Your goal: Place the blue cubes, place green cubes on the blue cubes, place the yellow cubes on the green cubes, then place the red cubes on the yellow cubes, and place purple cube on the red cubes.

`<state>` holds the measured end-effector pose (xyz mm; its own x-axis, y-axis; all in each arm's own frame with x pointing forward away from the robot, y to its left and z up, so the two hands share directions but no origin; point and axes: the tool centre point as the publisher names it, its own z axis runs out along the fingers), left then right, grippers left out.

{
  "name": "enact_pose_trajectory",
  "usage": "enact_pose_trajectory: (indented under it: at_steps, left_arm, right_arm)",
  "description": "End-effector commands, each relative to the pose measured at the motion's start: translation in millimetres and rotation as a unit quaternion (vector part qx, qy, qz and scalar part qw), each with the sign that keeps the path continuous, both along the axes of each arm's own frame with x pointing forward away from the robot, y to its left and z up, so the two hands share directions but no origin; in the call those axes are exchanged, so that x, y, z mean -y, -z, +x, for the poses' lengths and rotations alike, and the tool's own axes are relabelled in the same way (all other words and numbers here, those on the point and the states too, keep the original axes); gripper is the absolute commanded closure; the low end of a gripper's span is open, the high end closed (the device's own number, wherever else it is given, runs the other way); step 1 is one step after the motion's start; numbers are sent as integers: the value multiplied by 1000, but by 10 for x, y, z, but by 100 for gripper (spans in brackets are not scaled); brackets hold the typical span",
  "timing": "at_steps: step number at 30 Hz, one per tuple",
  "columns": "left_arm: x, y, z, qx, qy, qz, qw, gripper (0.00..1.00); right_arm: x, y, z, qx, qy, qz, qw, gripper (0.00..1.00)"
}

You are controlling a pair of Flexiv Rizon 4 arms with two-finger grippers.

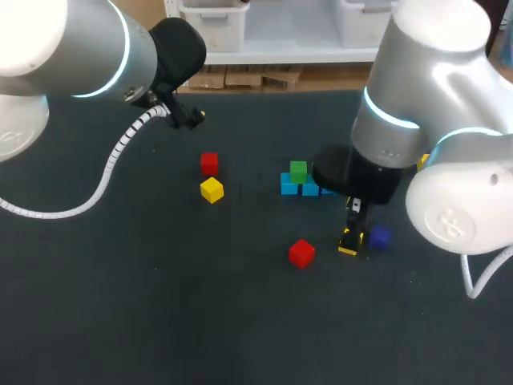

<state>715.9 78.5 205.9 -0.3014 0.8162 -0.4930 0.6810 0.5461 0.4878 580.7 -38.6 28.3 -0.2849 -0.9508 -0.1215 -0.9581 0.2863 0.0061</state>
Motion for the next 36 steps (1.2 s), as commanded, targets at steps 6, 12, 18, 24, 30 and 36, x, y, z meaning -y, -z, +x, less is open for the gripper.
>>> enact_pose_trajectory:
  at_steps: [6, 12, 18, 24, 30, 36]
  left_arm:
    - [-3, 1, 6, 0, 1, -1, 1000, 0]
    - [-3, 1, 6, 0, 1, -1, 1000, 0]
    - [-3, 1, 6, 0, 1, -1, 1000, 0]
    - [-3, 1, 6, 0, 1, -1, 1000, 0]
    - [-3, 1, 6, 0, 1, -1, 1000, 0]
    - [-3, 1, 6, 0, 1, -1, 1000, 0]
  right_arm:
    - [65, 198, 82, -27, 12, 1, 1000, 14]
    - [64, 288, 33, -46, 0, -5, 999, 51]
    - [62, 332, 19, -48, -7, -13, 999, 60]
    - [102, 127, 49, -34, -21, -21, 999, 100]
    - [159, -345, 151, -16, -66, -16, 998, 100]
    - [51, -821, 425, 31, -106, 11, 994, 100]
